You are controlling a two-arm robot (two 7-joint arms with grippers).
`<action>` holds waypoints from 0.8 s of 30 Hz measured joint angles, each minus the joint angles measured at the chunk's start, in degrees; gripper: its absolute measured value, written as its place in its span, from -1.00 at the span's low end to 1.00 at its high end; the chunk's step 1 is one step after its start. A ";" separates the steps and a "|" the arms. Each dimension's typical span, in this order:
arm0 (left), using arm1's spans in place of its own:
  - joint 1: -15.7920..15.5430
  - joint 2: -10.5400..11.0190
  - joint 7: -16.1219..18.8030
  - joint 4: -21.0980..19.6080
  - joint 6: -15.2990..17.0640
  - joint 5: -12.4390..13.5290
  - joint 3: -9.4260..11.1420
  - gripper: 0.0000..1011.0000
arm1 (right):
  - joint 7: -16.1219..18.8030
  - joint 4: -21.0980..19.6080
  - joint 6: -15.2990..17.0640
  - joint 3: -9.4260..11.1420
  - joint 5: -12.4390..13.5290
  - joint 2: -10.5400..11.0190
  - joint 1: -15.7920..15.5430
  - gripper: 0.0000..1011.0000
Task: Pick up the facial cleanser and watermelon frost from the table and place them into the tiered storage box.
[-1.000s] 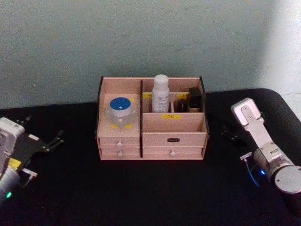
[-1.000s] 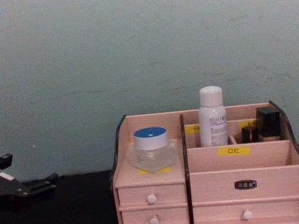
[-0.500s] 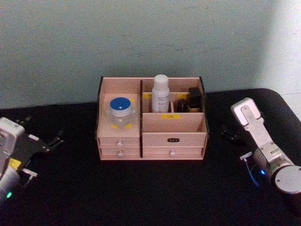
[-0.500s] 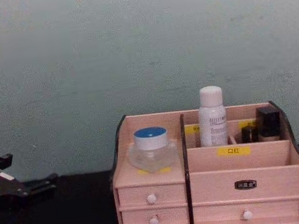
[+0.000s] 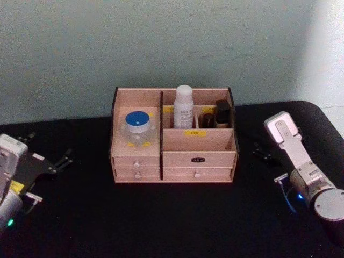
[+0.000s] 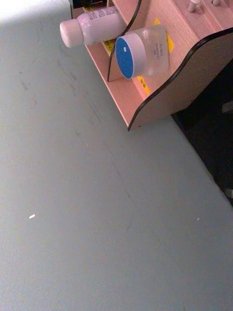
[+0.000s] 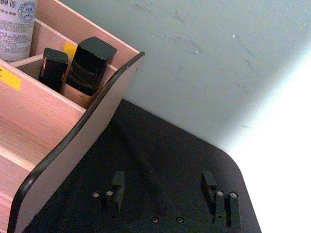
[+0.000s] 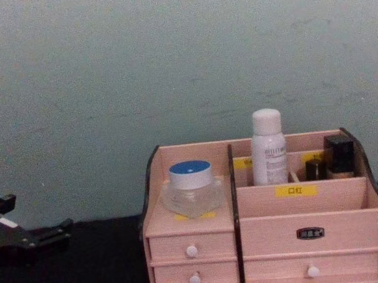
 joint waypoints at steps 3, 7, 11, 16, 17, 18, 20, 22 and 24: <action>0.00 0.00 0.00 0.00 0.00 0.00 0.00 0.98 | 0.00 -0.01 0.00 0.00 0.01 0.00 0.00 0.98; 0.00 0.00 0.00 0.00 0.00 0.00 0.00 0.98 | 0.00 -0.02 0.00 0.00 0.04 0.00 0.00 0.98; 0.00 0.00 0.00 0.00 0.00 0.00 0.00 0.98 | 0.00 -0.02 0.00 0.00 0.04 0.00 0.00 0.98; 0.00 0.00 0.00 0.00 0.00 0.00 0.00 0.98 | 0.00 -0.02 0.00 0.00 0.04 0.00 0.00 0.98; 0.00 0.00 0.00 0.00 0.00 0.00 0.00 0.98 | 0.00 -0.02 0.00 0.00 0.04 0.00 0.00 0.98; 0.00 0.00 0.00 0.00 0.00 0.00 0.00 0.98 | 0.00 -0.02 0.00 0.00 0.04 0.00 0.00 0.98; 0.00 0.00 0.00 0.00 0.00 0.00 0.00 0.98 | 0.00 -0.02 0.00 0.00 0.04 0.00 0.00 0.98; 0.00 0.00 0.00 0.00 0.00 0.00 0.00 0.98 | 0.00 -0.02 0.00 0.00 0.04 0.00 0.00 0.98; 0.00 0.00 0.00 0.00 0.00 0.00 0.00 0.98 | 0.00 -0.02 0.00 0.00 0.04 0.00 0.00 0.98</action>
